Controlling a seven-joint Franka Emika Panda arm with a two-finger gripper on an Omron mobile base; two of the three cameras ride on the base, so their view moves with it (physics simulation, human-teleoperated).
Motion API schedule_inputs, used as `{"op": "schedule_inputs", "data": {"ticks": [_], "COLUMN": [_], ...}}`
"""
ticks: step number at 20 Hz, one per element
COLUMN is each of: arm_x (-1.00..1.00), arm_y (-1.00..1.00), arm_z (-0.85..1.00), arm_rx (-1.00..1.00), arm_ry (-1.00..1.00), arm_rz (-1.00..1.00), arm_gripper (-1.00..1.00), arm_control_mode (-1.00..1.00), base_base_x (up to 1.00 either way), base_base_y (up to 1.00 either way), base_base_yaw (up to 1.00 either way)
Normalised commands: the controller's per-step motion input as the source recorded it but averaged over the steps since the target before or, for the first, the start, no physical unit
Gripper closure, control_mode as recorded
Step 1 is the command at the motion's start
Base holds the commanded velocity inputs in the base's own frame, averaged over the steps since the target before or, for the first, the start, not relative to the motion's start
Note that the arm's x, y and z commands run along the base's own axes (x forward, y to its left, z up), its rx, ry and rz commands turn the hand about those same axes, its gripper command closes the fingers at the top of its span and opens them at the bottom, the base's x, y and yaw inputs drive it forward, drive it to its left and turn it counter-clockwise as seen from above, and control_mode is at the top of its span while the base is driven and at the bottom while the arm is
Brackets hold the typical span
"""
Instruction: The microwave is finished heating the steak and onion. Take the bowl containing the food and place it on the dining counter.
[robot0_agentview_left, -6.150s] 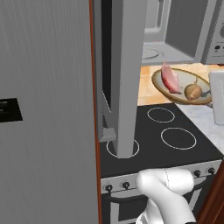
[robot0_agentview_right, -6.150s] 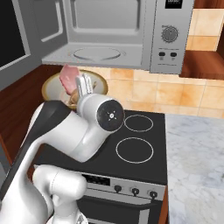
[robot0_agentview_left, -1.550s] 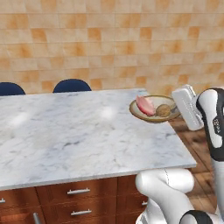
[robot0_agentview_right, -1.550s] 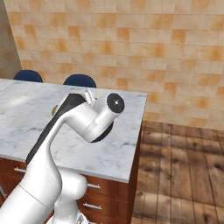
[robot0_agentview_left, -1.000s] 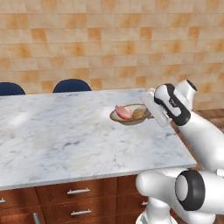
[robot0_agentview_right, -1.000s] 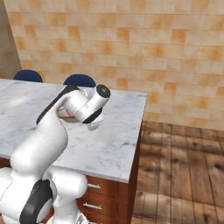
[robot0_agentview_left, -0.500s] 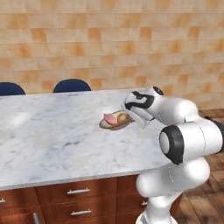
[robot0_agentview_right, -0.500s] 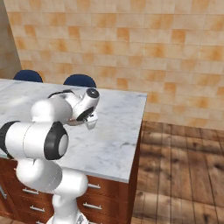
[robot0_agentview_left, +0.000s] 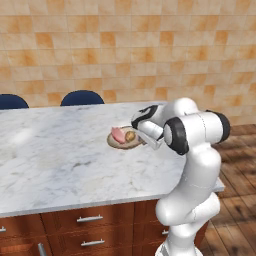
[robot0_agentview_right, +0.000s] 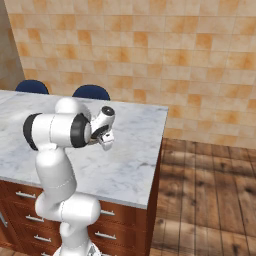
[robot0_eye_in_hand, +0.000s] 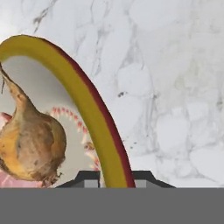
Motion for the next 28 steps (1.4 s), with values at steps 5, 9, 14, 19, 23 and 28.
{"op": "schedule_inputs", "data": {"ticks": [5,9,14,19,23,28], "arm_x": [0.13,-0.69,-1.0,-1.0,-1.0,-1.0], "arm_y": [0.1,-0.22,-0.43,-0.31,-0.24,-0.19], "arm_z": [0.16,0.9,1.0,1.0,1.0,1.0], "arm_rx": [0.0,0.0,0.0,0.0,0.0,0.0], "arm_ry": [0.02,0.0,0.0,0.0,0.0,-0.07], "arm_rz": [-0.05,-0.03,-0.05,-0.03,-0.02,0.0], "arm_gripper": [-1.0,-1.0,-1.0,-1.0,-1.0,-1.0], "arm_control_mode": [-1.0,-1.0,-1.0,-1.0,-1.0,-1.0], "base_base_x": [0.0,0.0,0.0,0.0,0.0,0.0], "base_base_y": [0.0,0.0,0.0,0.0,0.0,0.0], "base_base_yaw": [0.0,0.0,0.0,0.0,0.0,0.0]}}
